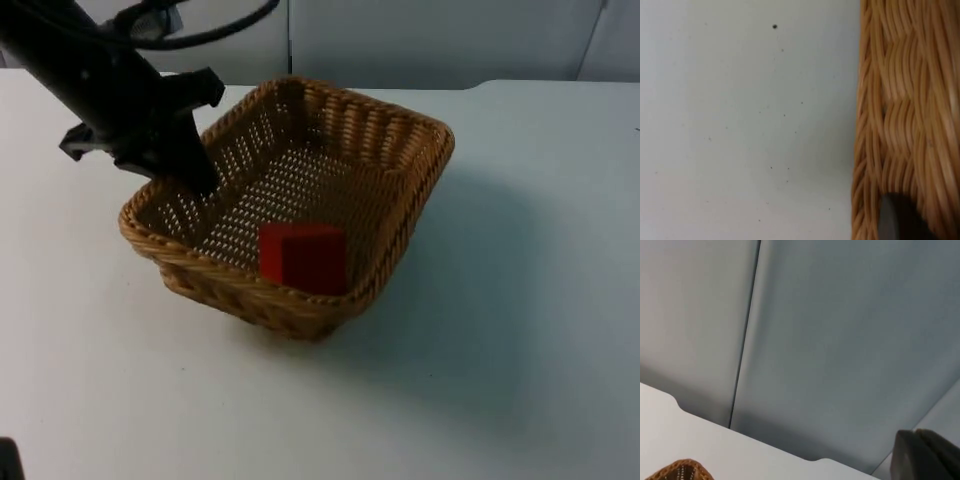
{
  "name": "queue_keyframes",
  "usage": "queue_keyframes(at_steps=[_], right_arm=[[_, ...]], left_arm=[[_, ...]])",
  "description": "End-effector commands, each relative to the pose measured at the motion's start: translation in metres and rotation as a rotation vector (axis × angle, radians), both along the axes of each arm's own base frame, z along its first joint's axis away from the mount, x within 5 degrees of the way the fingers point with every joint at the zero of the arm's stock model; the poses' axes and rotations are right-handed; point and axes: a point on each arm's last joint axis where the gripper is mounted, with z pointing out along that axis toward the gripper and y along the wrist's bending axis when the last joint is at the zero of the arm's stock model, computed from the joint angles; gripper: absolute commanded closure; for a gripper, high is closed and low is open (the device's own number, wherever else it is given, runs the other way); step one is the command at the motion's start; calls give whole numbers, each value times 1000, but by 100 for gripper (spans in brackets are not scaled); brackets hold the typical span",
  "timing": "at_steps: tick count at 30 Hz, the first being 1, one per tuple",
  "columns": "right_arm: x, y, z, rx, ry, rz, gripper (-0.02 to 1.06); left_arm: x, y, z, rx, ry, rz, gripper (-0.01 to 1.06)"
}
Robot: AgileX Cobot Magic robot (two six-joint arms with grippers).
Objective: Pick up the basket with the left hand and place the cube into the basket with the right hand.
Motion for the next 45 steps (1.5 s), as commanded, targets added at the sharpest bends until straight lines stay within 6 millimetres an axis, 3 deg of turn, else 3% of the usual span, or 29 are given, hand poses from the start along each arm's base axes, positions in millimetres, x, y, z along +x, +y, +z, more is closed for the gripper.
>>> queue_keyframes(at_steps=[1,3,6,7,9,10,11,12,14,18,22,26,27,28,29,30,31,32,34,36,37,38,41,42,45], right_arm=[[-2,-4,4,-2,-16,-4,105],[-2,-4,4,-15,-17,1,105],[-2,-4,4,-16,-18,0,105],[-2,-4,4,-16,-18,0,105],[-2,-4,4,-18,-18,1,105],[-2,-4,4,-18,-18,1,105],[-2,-4,4,-18,-18,1,105],[-2,-4,4,-18,-18,1,105],[-2,-4,4,-18,-18,1,105],[-2,-4,4,-18,-18,1,105],[-2,-4,4,-18,-18,1,105],[-2,-4,4,-16,-18,0,105],[-2,-4,4,-16,-18,0,105],[-2,-4,4,-16,-18,0,105],[-2,-4,4,-16,-18,0,105],[-2,-5,4,-19,-20,-4,105],[-1,-6,4,-30,-28,-18,105],[-1,-6,4,-30,-28,-18,105],[-1,-10,6,-59,-49,-54,105],[-4,-20,12,-101,-93,-115,105],[-4,-20,12,-101,-93,-115,105],[-6,-24,15,-118,-111,-138,105],[-26,-45,32,-210,-187,-186,105],[-26,-45,32,-210,-187,-186,105],[-60,-78,55,-127,-292,-312,105]], left_arm=[[-2,-12,-2,-32,27,-5,105],[-3,-15,-13,-17,42,-23,104],[-3,-14,-22,-1,53,-41,88],[-3,-14,-22,-1,53,-41,88],[-3,-14,-21,4,37,-63,68],[-3,-14,-21,4,35,-61,48],[-2,-14,-22,6,28,-56,35],[-2,-14,-22,6,28,-56,35],[0,-13,-22,13,14,-48,24],[6,-9,-18,70,-56,-50,24],[19,-8,-1,84,-126,-63,24],[44,-8,44,56,-240,-43,26],[50,-8,60,43,-271,-34,30],[50,-8,60,43,-271,-34,30],[55,-8,77,29,-306,-37,35],[58,-8,91,25,-334,-39,46],[63,-7,118,40,-400,-62,68],[63,-7,118,40,-400,-62,68],[63,-4,151,76,-468,-112,103],[59,0,185,98,-541,-145,105],[59,0,185,98,-541,-145,105],[54,6,219,87,-625,-110,105],[28,22,280,91,-771,-55,105],[28,22,280,91,-771,-55,105],[-7,42,331,160,-895,-11,105]])
